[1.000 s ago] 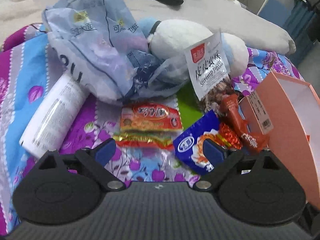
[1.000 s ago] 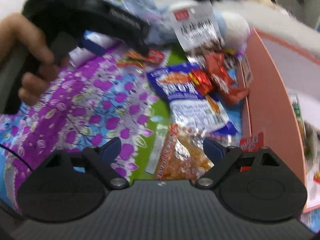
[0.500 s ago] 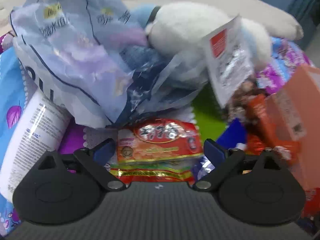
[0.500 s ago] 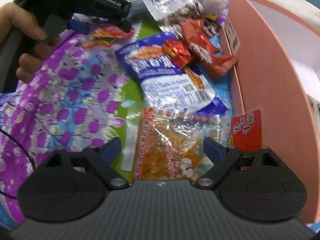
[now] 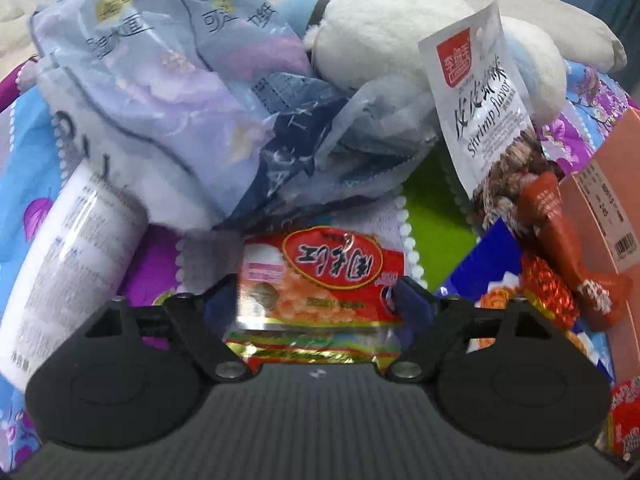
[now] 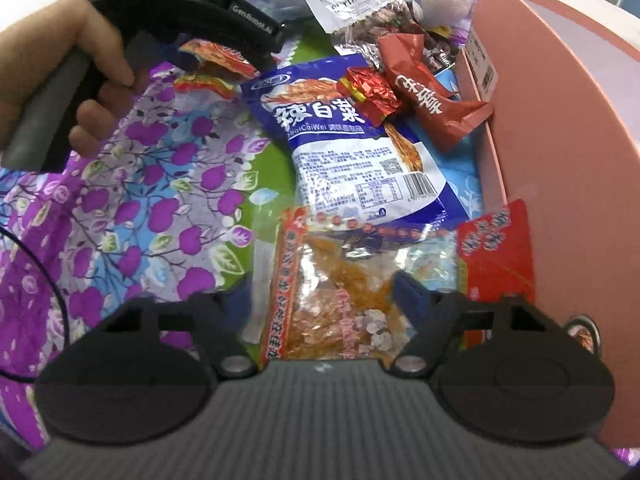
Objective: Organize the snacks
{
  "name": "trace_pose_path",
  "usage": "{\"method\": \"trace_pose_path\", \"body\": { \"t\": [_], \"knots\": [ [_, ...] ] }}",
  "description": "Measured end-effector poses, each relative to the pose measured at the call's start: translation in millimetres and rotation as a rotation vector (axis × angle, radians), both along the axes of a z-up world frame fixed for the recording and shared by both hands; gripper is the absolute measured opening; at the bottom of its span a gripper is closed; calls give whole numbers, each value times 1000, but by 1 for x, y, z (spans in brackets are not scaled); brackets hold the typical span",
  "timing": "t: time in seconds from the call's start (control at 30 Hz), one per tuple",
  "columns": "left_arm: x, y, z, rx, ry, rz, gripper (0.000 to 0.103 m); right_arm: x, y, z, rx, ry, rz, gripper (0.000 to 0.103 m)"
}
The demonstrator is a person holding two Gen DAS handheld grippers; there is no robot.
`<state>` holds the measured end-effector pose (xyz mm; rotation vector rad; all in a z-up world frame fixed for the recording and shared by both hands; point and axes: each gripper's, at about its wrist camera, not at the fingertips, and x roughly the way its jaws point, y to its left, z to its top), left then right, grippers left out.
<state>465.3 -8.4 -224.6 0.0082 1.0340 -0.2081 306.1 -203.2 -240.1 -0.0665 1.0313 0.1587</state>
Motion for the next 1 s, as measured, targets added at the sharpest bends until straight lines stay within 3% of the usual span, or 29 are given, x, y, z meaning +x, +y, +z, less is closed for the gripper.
{"method": "trace_pose_path", "body": {
  "t": [0.1, 0.2, 0.33, 0.4, 0.5, 0.63, 0.83, 1.0],
  "knots": [
    [-13, 12, 5, -36, 2, 41, 67, -3, -6, 5, 11, -13, 7, 54],
    [-27, 30, 8, -120, 18, 96, 50, -7, -10, 12, 25, -26, 22, 40],
    [-48, 48, 9, -213, 27, 163, 18, -18, -7, 16, 12, -51, 59, 34],
    [-61, 56, 9, -258, 19, 189, 11, -24, -7, 18, 11, -72, 69, 32],
    [-82, 66, 12, -324, -12, 227, 5, -35, -7, 20, 23, -96, 67, 29],
    [-111, 61, 20, -341, -56, 233, 1, -54, -2, 25, 10, -132, 89, 28],
    [-169, 73, 38, -377, -68, 265, 0, -84, 7, 41, 12, -151, 125, 27],
    [-221, 92, 35, -397, -52, 303, 0, -102, 15, 47, 7, -167, 150, 26]
  ]
}}
